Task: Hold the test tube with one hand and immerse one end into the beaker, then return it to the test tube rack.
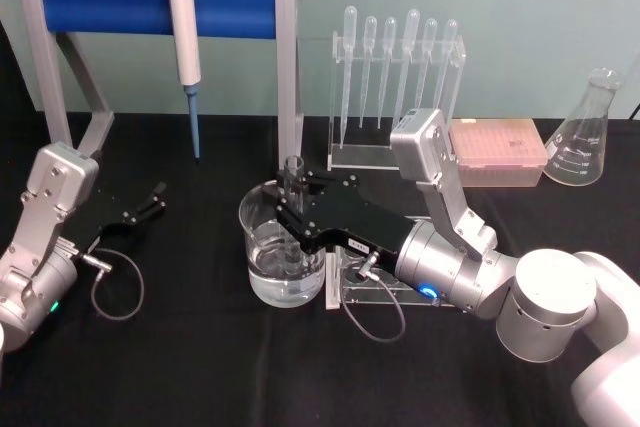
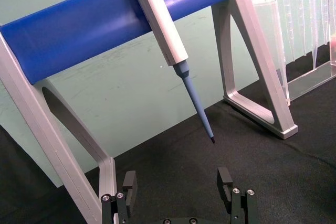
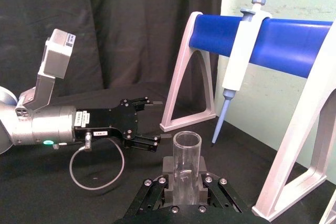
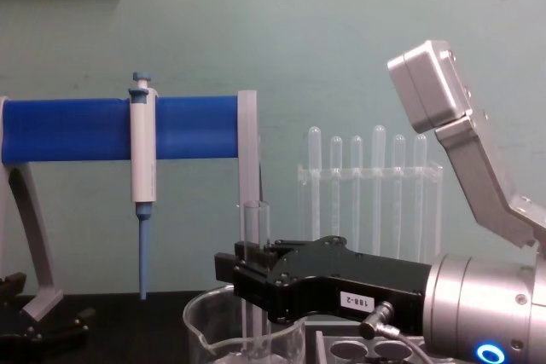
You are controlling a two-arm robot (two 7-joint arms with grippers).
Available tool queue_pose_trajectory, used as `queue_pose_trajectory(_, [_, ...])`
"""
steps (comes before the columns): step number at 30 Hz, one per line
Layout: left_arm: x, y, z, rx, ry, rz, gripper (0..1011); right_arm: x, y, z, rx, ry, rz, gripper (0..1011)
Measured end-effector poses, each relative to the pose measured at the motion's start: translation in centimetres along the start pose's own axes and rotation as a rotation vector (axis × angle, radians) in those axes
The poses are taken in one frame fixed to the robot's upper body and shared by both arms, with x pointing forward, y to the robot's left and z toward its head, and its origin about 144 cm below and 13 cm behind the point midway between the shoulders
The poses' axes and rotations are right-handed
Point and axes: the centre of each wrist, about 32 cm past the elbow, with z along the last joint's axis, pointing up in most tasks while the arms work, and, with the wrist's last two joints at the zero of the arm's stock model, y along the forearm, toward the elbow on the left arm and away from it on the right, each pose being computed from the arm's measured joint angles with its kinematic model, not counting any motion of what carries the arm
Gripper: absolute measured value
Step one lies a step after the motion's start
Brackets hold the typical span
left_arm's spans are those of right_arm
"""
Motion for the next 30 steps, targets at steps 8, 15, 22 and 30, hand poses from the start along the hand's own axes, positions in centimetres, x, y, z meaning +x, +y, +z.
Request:
queue_pose_trajectory(8, [0.0,0.0,0.0,0.0,0.0,0.0,1000,0.0,0.0,0.0,0.0,0.0,0.0,241])
queue_pose_trajectory(15, [0.0,0.0,0.0,0.0,0.0,0.0,1000,0.0,0.0,0.0,0.0,0.0,0.0,241])
queue_pose_trajectory(22, [0.0,0.0,0.0,0.0,0.0,0.0,1000,0.0,0.0,0.0,0.0,0.0,0.0,241])
queue_pose_trajectory(30, [0.0,0.0,0.0,0.0,0.0,0.0,1000,0.0,0.0,0.0,0.0,0.0,0.0,239])
